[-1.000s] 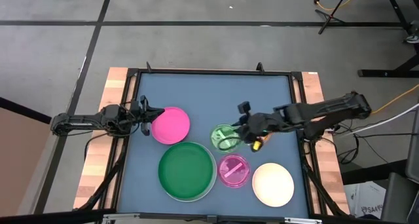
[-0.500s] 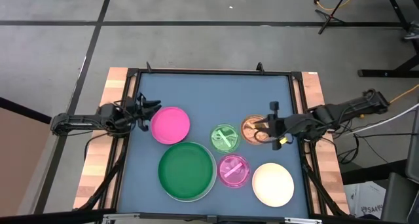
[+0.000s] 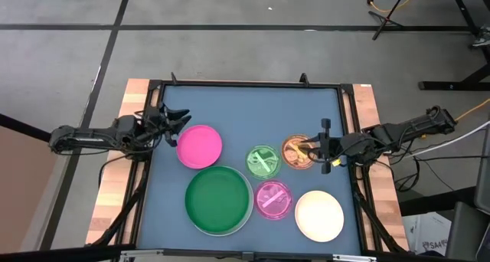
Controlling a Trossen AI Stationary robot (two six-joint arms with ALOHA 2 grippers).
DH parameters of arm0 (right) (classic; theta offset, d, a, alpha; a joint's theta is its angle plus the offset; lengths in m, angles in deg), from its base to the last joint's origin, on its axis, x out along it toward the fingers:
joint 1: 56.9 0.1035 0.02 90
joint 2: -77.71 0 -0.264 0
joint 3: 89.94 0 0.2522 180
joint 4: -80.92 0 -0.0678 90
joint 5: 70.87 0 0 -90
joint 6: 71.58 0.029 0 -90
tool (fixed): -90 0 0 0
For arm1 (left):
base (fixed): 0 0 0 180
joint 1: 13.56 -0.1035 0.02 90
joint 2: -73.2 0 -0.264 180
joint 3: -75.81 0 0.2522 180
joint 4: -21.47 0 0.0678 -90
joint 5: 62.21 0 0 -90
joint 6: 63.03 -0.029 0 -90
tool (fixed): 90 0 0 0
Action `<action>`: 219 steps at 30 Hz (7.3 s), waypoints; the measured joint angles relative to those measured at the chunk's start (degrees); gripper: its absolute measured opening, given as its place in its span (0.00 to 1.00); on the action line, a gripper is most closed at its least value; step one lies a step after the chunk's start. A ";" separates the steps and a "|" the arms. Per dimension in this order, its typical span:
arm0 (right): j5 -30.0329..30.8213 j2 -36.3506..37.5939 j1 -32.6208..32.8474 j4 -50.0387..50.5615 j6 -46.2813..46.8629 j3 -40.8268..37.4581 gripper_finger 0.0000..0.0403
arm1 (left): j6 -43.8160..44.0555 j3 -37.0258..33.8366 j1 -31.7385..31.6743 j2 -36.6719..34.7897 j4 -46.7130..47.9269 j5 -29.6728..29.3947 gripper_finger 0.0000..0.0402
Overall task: Stack plastic plates
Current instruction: Stack the pink plate on top of the green plate
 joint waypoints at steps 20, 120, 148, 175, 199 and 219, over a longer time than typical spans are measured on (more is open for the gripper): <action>-0.02 -0.06 0.00 0.12 -0.03 0.00 0.21 | 1.84 28.31 -19.82 31.12 35.75 16.97 0.34; -0.04 -0.08 0.06 0.32 -0.16 0.04 0.21 | -4.17 45.81 -44.69 69.55 54.09 53.67 0.00; -0.04 -0.08 0.04 0.36 -0.13 0.04 0.21 | 13.13 57.03 -5.43 69.47 65.96 45.76 0.00; -0.04 -2.31 0.04 0.32 -0.15 0.11 0.21 | 16.32 53.36 9.27 79.94 65.67 35.66 0.02; -0.07 -4.21 0.04 0.36 -0.09 0.04 0.21 | 16.41 53.38 9.62 82.03 64.78 35.81 0.03; -0.09 -4.20 0.06 0.36 -0.07 0.04 0.21 | 16.73 53.38 9.62 82.06 63.40 35.00 0.21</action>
